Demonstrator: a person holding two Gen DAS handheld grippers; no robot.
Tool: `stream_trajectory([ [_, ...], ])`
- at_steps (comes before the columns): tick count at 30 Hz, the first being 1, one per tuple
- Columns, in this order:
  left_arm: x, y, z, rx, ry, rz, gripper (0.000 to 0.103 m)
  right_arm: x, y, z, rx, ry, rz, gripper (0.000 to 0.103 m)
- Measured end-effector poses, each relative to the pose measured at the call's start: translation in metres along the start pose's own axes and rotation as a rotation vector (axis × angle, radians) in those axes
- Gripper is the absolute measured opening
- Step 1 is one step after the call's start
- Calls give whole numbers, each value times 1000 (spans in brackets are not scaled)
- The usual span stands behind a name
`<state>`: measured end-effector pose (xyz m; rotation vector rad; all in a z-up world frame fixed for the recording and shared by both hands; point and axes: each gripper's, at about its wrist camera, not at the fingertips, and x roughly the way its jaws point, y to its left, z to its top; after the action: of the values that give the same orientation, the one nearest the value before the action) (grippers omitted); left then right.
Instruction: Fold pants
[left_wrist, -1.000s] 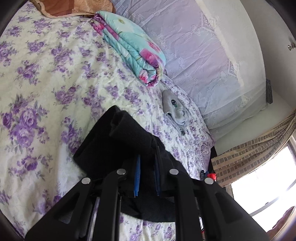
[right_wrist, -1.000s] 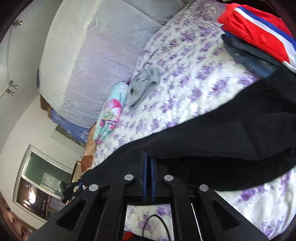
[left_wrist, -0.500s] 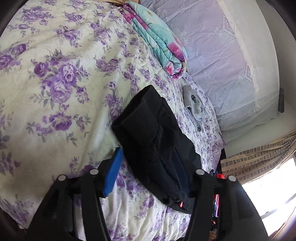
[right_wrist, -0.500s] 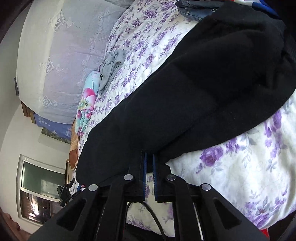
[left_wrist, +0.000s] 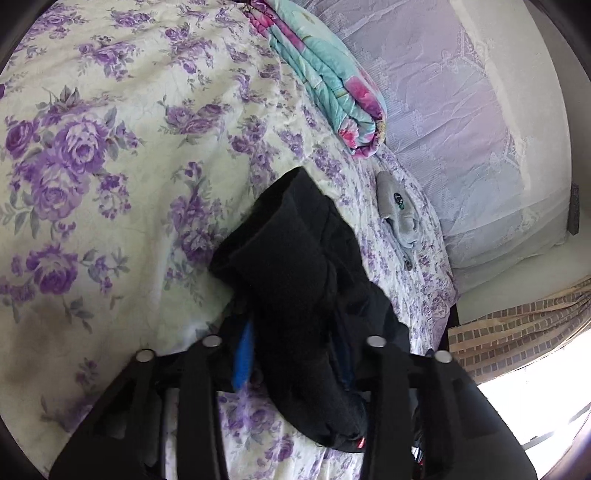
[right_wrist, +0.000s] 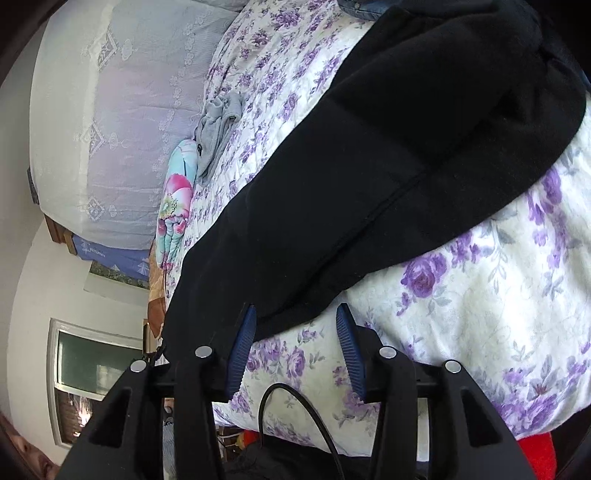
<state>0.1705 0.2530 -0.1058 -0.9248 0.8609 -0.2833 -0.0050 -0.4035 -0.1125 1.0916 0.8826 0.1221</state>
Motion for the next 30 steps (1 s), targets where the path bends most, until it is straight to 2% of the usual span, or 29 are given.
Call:
stream_trajectory([
  [5, -19, -27, 5, 62, -48, -56, 21, -21, -19, 9, 109, -96, 14, 47],
  [11, -28, -46, 18, 76, -56, -73, 21, -23, -32, 19, 187, -114, 53, 48],
  [15, -26, -47, 27, 66, -62, -80, 21, -17, -36, 38, 207, -156, 73, 47],
  [16, -24, -48, 29, 63, -62, -76, 21, -14, -32, 45, 191, -169, 68, 47],
  [17, -21, -49, 32, 60, -60, -68, 21, -10, -28, 53, 166, -176, 56, 43],
  [18, -17, -50, 36, 54, -57, -60, 21, -4, -20, 65, 119, -174, 36, 36],
  [19, -14, -52, 41, 47, -53, -56, 21, -2, -10, 79, 68, -178, 24, 23],
  [20, -12, -56, 46, 43, -50, -58, 20, -3, 3, 95, 15, -194, 30, 16],
  [23, -14, -84, 59, 91, -81, -71, 20, -23, 62, 131, -176, -298, 68, 12],
  [24, -20, -96, 61, 124, -105, -80, 20, -33, 83, 138, -237, -331, 104, 11],
  [26, -34, -116, 59, 182, -157, -108, 20, -49, 114, 144, -342, -375, 114, 11],
  [28, -45, -123, 54, 222, -195, -99, 20, -53, 119, 145, -389, -380, 99, 11],
  [30, -46, -109, 48, 212, -181, -76, 20, -42, 97, 144, -362, -332, 51, 12],
])
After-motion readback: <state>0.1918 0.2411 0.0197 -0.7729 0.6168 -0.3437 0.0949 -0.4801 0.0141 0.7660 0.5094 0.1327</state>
